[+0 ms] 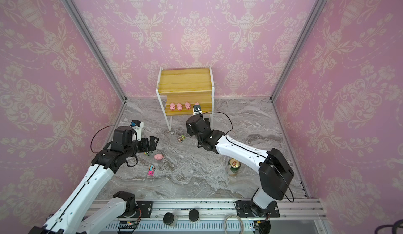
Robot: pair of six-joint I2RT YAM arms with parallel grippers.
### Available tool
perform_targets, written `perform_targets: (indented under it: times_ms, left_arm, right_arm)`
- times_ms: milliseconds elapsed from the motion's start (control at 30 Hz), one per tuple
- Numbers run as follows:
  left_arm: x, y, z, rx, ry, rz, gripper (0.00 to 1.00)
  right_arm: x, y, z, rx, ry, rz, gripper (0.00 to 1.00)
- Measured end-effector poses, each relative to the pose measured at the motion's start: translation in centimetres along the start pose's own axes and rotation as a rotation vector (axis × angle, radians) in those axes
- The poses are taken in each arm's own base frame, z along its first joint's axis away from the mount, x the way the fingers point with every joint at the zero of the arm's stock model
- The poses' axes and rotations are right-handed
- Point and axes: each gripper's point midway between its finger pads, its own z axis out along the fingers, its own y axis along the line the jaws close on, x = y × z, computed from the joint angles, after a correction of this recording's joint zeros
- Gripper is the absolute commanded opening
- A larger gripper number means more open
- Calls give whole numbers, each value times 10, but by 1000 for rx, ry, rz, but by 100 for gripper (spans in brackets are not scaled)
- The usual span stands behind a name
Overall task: Organize plastic toys on shelves
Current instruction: Place the plastic toy on the shelf.
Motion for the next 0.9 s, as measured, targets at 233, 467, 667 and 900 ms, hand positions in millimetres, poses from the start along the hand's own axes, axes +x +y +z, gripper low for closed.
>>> perform_targets:
  times_ms: [233,467,667,900]
  left_arm:
    - [-4,33,5,-112,11,-74,99]
    - [-5,73,0,-256,5,-181,99]
    - [-2,99,0,-377,36,-242,99]
    - [6,112,1,-431,75,-284,99]
  right_arm:
    - [70,67,-24,-184,194,-203,72]
    - [137,144,-8,-302,339,-427,71]
    - [171,183,7,-366,383,-567,69]
    - [186,202,19,-398,371,-672,68]
